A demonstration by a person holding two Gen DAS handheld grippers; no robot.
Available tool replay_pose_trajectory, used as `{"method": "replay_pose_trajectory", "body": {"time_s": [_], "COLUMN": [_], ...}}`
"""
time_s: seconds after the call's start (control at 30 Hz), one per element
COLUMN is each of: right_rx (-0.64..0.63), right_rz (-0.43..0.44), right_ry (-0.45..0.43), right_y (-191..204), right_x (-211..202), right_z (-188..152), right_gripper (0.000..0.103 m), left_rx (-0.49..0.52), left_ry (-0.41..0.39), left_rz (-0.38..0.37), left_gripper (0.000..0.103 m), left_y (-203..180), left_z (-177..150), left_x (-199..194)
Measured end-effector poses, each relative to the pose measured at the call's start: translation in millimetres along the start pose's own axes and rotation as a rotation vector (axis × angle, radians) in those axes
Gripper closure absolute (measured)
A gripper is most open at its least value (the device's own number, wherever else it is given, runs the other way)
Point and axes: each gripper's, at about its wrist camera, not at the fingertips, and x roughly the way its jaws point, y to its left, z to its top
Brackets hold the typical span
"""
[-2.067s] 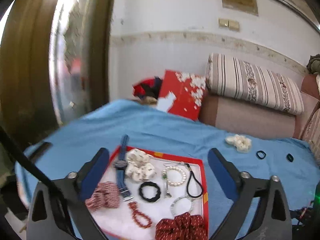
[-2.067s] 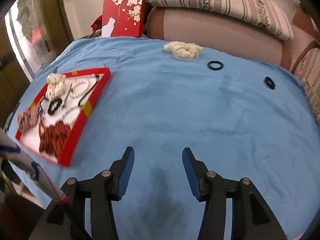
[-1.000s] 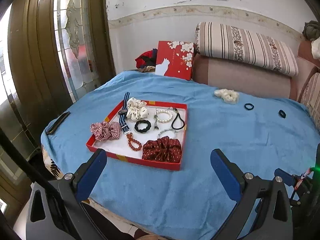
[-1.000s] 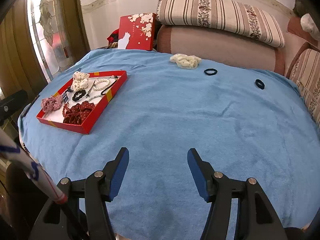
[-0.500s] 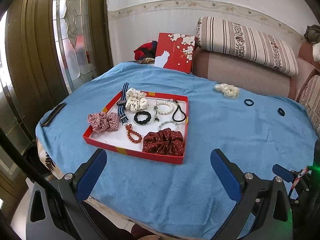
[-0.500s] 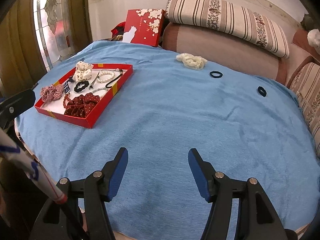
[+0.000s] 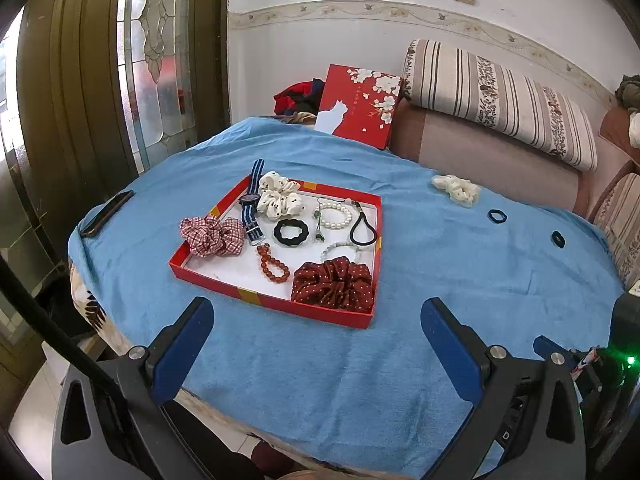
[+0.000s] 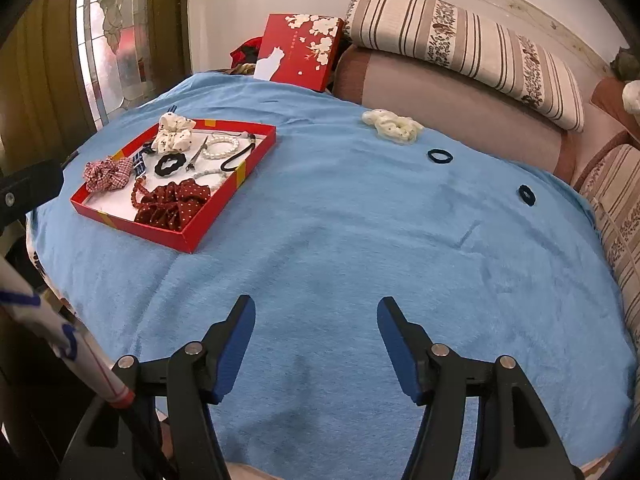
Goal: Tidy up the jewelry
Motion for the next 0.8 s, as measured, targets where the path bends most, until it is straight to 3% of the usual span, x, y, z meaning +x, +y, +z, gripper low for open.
{"method": "replay_pose_trajectory", "body": {"time_s": [0.27,0.5,0.67,0.8], "right_rx": [-0.034,-0.029,-0.025,0.013], "right_rz": [-0.012,-0.008,-0.022,-0.028], "right_ry": [-0.012,0.010,0.009,0.007], "right_y": [5.5,6.7,3.4,-8.1], "right_x": [-4.0,0.9,-0.6,-1.8], "right_z": [15.5,15.5,9.1,7.0], "right_gripper": [0.032,0.031,0.031,0.031], "left_rx": [-0.026,-0.104,-0.108,-0.107], "left_ry": [0.010,0.017,0.017,0.064], "left_rz": [-0.012,-0.066,0.010,0.112], "left_gripper": [0.000,0.000,0.000,0.000], "left_y": [4.3,23.1,58.0,91.8], "left_z": [-0.7,5.7,8.8,-0.2], "left_x": [-2.3,-22.6,-30.7,-20.7]}}
